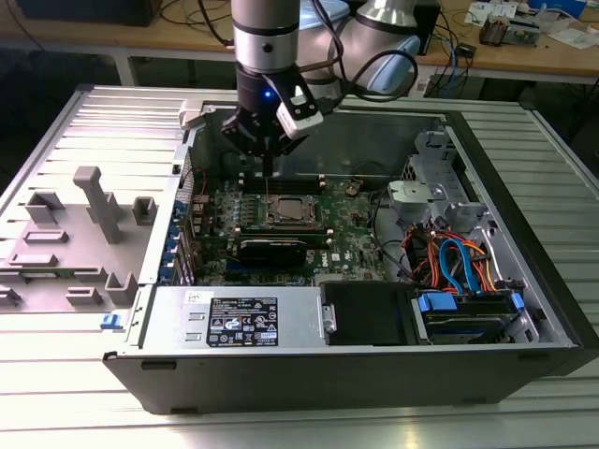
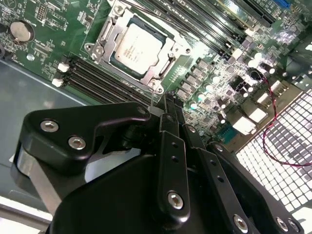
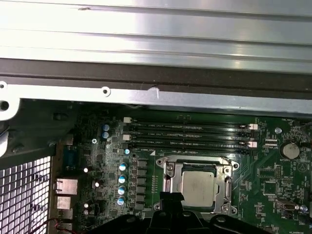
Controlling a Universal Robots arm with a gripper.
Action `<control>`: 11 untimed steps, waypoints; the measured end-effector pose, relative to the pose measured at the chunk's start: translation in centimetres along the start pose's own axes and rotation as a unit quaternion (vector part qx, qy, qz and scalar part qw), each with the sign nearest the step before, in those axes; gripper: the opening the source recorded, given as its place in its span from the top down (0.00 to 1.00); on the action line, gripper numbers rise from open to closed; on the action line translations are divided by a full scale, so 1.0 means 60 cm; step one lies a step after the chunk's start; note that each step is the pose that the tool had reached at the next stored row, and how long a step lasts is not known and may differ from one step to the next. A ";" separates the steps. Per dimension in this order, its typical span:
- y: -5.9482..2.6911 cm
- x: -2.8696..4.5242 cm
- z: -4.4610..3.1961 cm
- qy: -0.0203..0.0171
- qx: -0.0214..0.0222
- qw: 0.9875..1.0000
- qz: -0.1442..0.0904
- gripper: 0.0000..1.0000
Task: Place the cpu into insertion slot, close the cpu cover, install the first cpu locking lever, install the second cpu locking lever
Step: 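Install the first cpu locking lever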
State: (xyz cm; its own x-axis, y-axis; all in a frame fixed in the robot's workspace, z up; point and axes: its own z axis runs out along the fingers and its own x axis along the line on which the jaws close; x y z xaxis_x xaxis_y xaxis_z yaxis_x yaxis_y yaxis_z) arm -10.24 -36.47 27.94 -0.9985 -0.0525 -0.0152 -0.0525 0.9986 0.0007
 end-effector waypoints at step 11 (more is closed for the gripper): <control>0.000 0.000 0.000 0.000 0.000 1.000 0.000 0.89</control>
State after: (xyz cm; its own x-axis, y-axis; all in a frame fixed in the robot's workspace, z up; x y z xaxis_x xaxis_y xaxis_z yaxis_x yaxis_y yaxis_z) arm -10.27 -36.48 27.93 -0.9985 -0.0526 -0.0152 -0.0526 0.9986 0.0011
